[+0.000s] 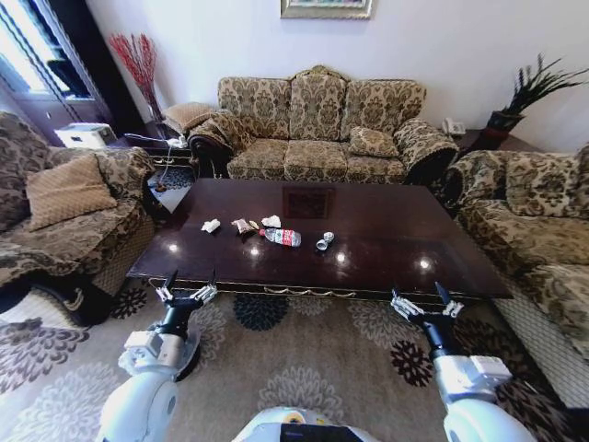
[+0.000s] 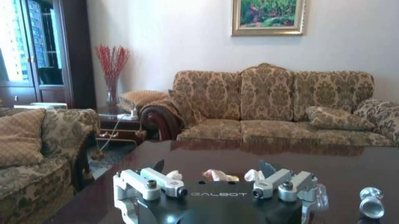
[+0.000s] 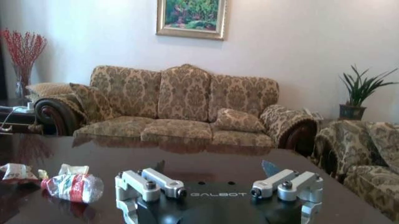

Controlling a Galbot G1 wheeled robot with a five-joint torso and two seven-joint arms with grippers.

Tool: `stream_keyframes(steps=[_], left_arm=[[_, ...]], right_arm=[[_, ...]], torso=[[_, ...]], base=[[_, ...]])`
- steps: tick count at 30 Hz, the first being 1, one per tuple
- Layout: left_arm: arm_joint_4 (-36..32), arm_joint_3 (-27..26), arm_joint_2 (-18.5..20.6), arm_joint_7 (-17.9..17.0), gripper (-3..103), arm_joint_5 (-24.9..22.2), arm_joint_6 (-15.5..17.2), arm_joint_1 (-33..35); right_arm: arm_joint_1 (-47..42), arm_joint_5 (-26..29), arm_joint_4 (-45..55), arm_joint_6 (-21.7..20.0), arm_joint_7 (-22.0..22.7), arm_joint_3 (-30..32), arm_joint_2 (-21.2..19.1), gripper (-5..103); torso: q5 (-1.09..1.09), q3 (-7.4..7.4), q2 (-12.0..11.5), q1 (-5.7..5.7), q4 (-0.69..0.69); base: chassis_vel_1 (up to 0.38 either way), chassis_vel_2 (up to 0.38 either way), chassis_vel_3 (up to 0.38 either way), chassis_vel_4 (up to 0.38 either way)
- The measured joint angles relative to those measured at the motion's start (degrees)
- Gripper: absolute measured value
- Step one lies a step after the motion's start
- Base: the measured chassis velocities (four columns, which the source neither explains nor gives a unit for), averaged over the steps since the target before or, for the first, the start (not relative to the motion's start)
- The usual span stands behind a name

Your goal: Move to the front of the table and place the trash on the table into the trash bin.

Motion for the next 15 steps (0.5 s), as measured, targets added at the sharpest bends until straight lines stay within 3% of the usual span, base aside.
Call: stream_keyframes(steps=[15], left_arm=[[-0.27,0.08,-0.29,0.26,100,0.05,-0.46,-0.11]], right_arm=[[0.81,0.31,-1.47,-0.28,-0.16,-0.16,-0.63,100]], torso=[[0.00,0.00,0.00,0.00,-0.01]], base=[[0.000,0.000,0.000,0.000]])
